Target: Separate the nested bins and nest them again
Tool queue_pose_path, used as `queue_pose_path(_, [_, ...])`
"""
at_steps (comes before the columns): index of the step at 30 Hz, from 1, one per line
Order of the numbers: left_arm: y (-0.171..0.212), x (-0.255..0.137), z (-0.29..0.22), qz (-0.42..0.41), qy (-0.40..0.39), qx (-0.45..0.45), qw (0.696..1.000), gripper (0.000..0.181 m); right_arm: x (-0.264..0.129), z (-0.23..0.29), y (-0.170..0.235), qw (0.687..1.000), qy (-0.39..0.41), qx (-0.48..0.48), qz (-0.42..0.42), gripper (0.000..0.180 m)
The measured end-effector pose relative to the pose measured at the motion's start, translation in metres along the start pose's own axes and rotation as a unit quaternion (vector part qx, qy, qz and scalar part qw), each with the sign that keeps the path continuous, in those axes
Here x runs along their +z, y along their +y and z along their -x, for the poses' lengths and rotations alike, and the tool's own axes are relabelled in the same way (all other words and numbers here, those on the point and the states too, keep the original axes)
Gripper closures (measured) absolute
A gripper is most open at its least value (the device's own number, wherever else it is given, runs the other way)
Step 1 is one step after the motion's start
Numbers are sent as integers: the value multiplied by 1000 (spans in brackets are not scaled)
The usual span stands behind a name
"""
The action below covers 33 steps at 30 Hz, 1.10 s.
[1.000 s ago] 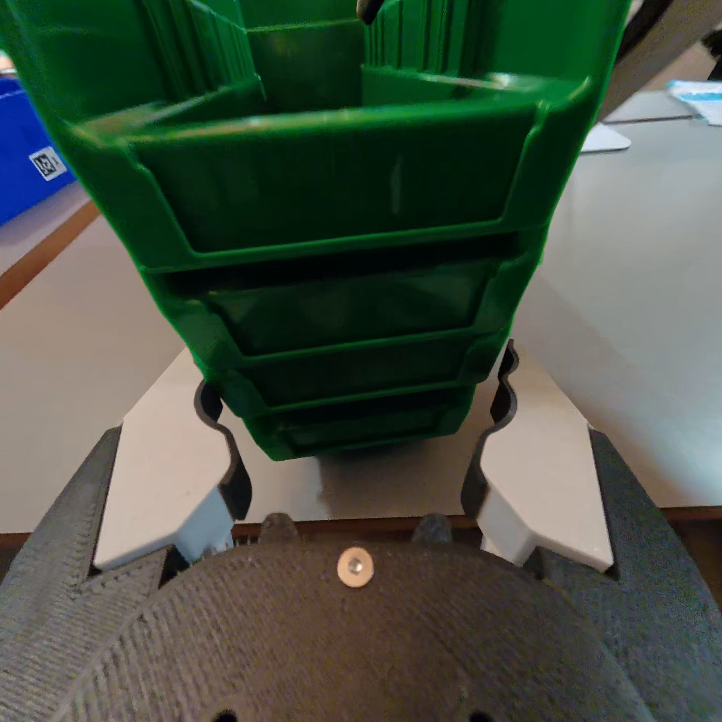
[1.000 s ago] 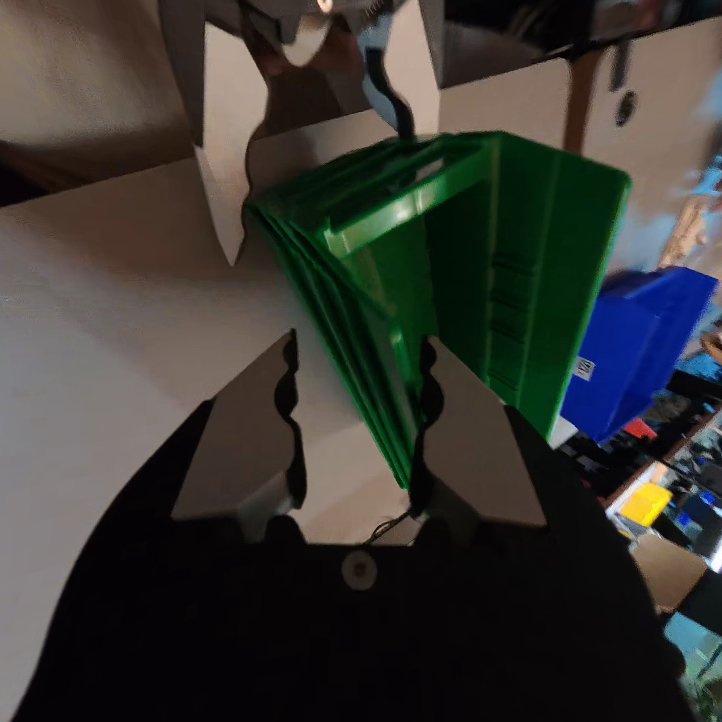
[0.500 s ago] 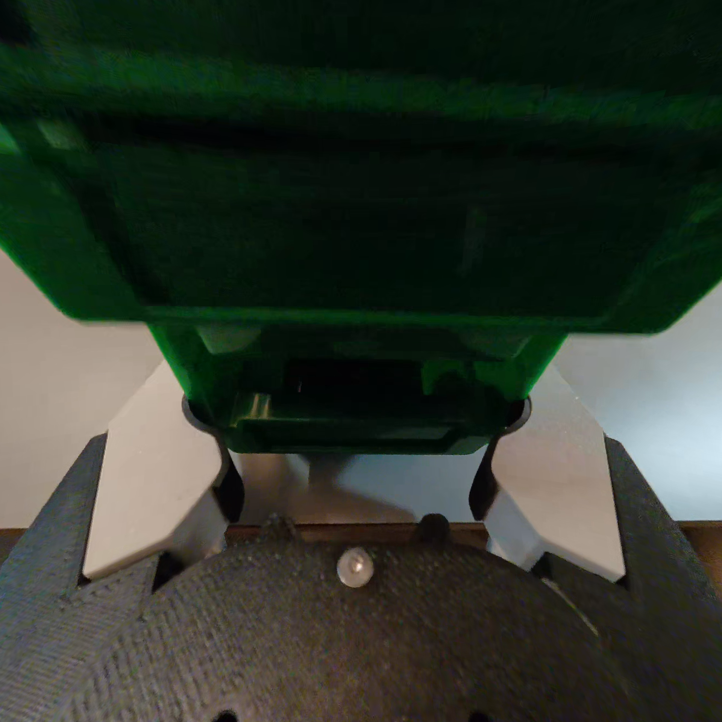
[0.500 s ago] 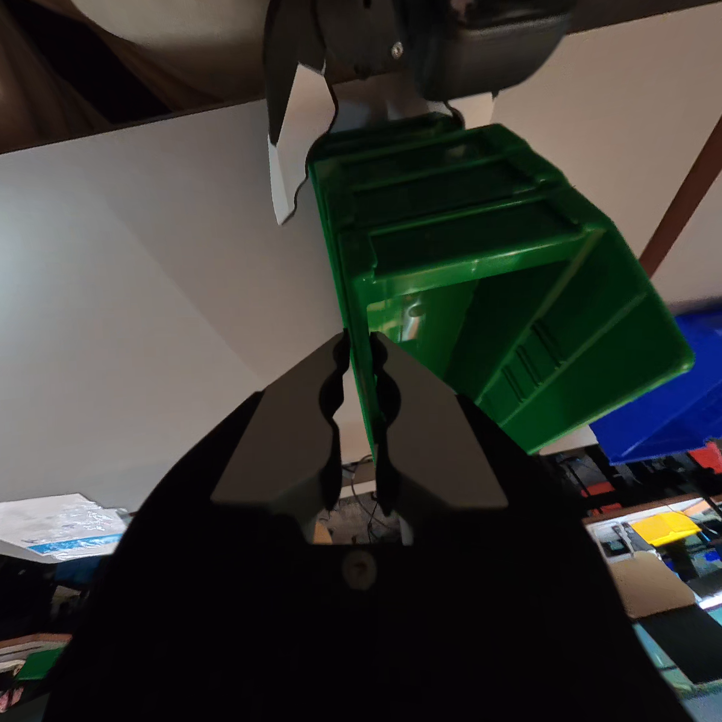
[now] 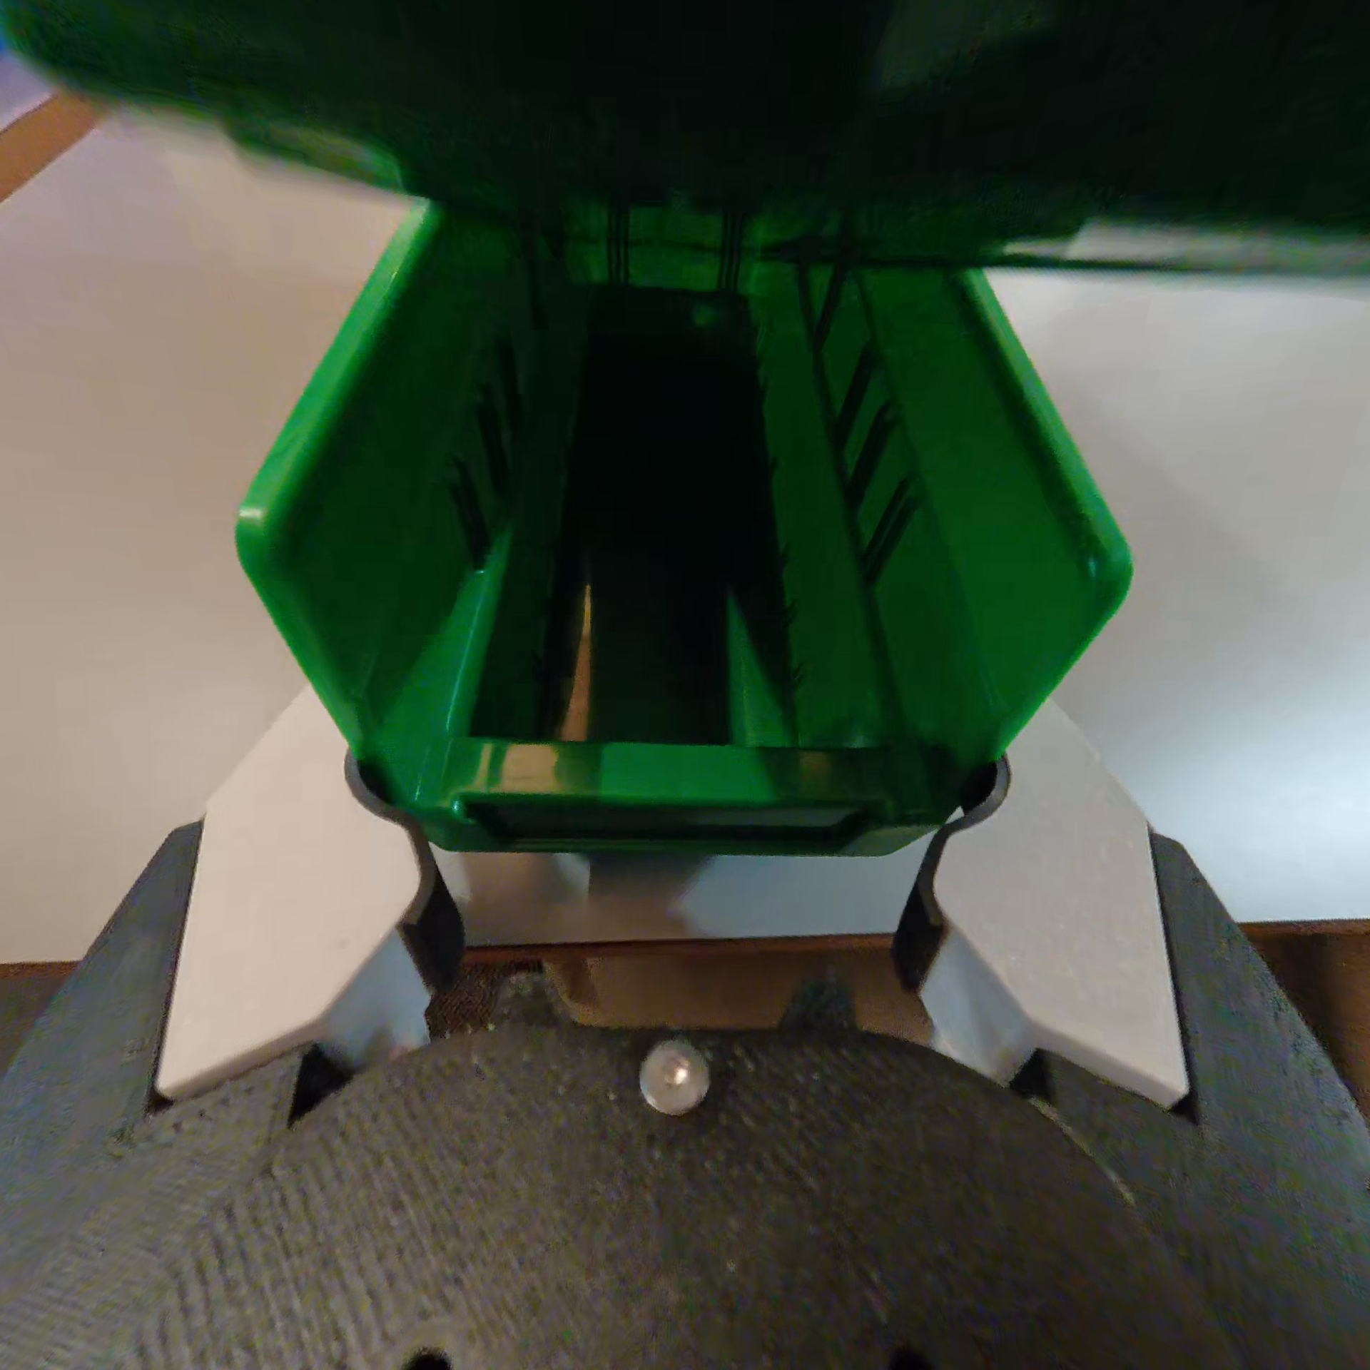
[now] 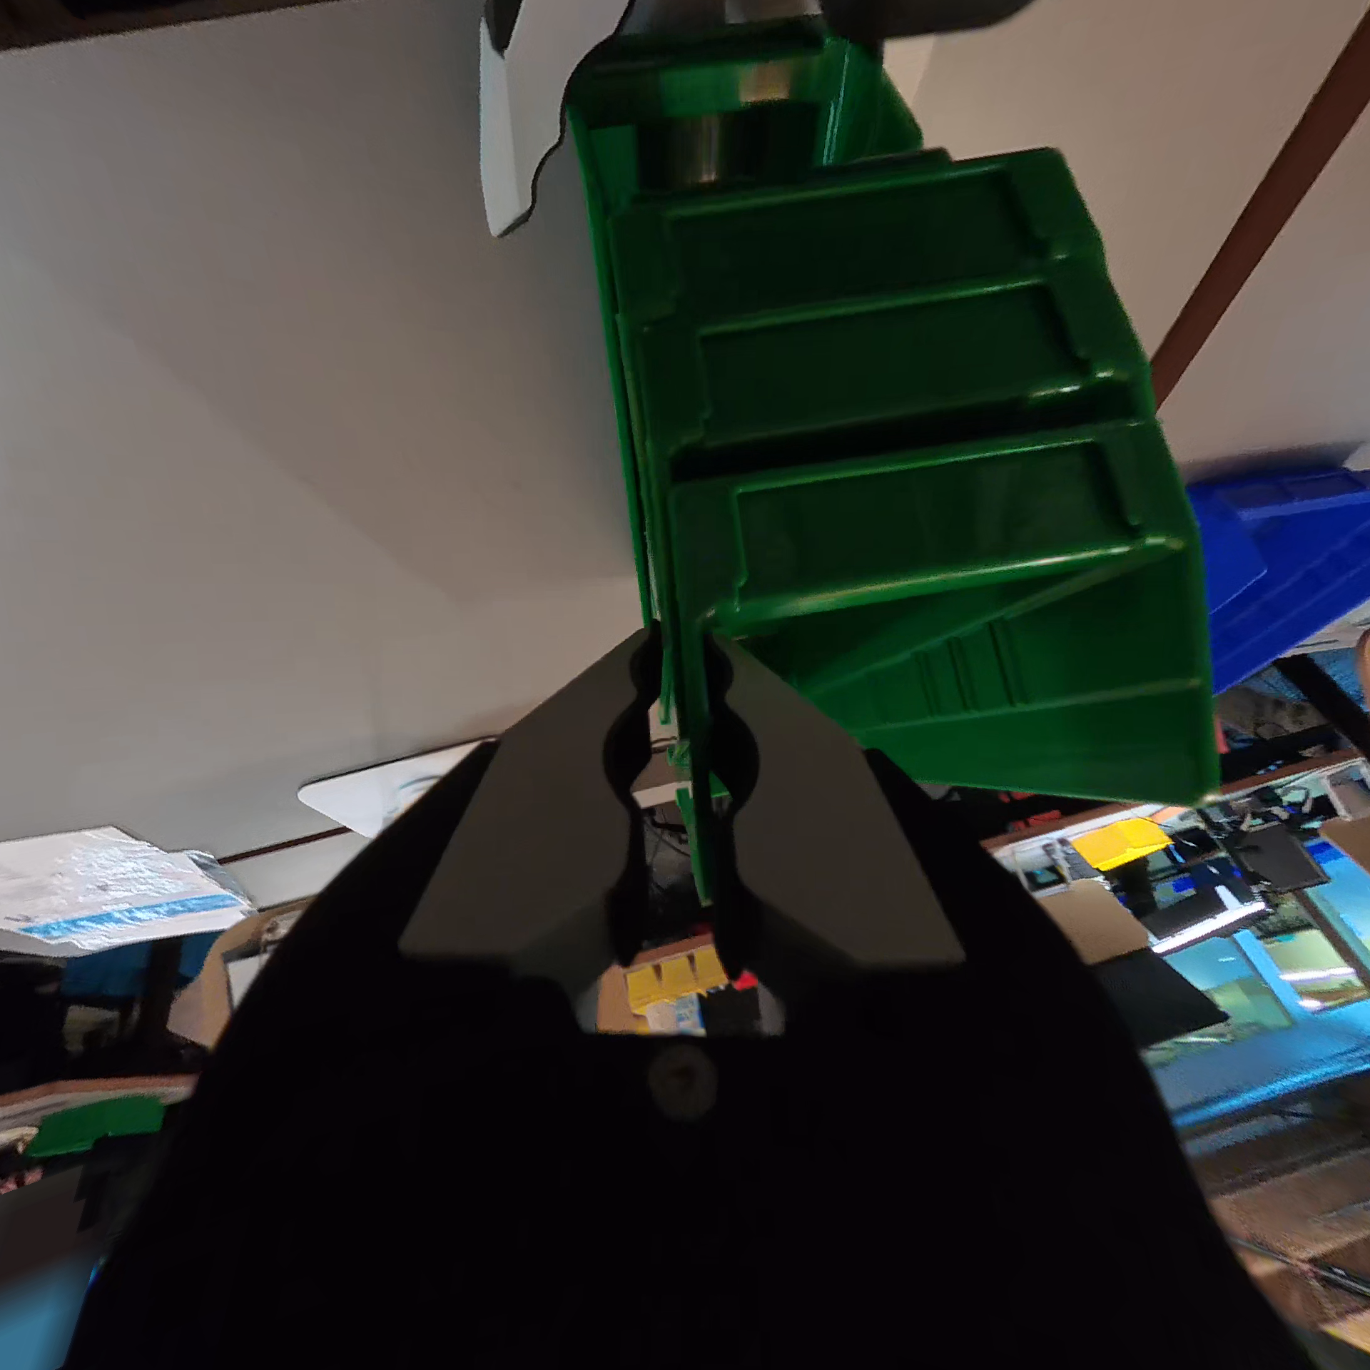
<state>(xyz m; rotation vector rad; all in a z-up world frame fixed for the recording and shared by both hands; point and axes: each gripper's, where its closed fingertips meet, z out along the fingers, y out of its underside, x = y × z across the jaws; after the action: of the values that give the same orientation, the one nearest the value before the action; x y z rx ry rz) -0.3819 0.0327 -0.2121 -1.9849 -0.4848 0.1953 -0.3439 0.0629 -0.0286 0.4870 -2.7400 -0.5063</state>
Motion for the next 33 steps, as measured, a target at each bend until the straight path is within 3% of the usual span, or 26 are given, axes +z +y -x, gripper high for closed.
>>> queue_pose_path(1, [2, -2, 1, 5, 1, -1, 1000, 28, -3, -1, 3, 1000, 1, 9, -6, 171])
queue_pose_path(10, [-2, -13, -9, 10, 34, -34, 999, 23, -21, 1, 18, 997, 5, 64, -43, 170])
queue_pose_path(14, [-50, -47, -8, -103, 55, -49, 992, 24, -21, 4, 18, 997, 12, 65, -47, 170])
queue_pose_path(18, [-109, -95, -11, -238, 38, 23, 970, 32, -20, 4, 17, 997, 13, 61, -48, 170])
queue_pose_path(23, [-129, -84, -18, -217, 18, 59, 974, 47, -16, 1, 9, 998, 8, 48, -46, 171])
queue_pose_path(26, [-126, -72, -21, -197, 39, 54, 978, 72, -12, -1, 1, 998, 2, 42, -45, 170])
queue_pose_path(30, [-117, -68, -15, -191, 37, 47, 980, 73, -8, -7, -6, 997, 5, 55, -57, 165])
queue_pose_path(33, [-116, -68, -12, -200, 40, 34, 978, 73, -10, -8, -8, 991, 0, 99, -93, 139])
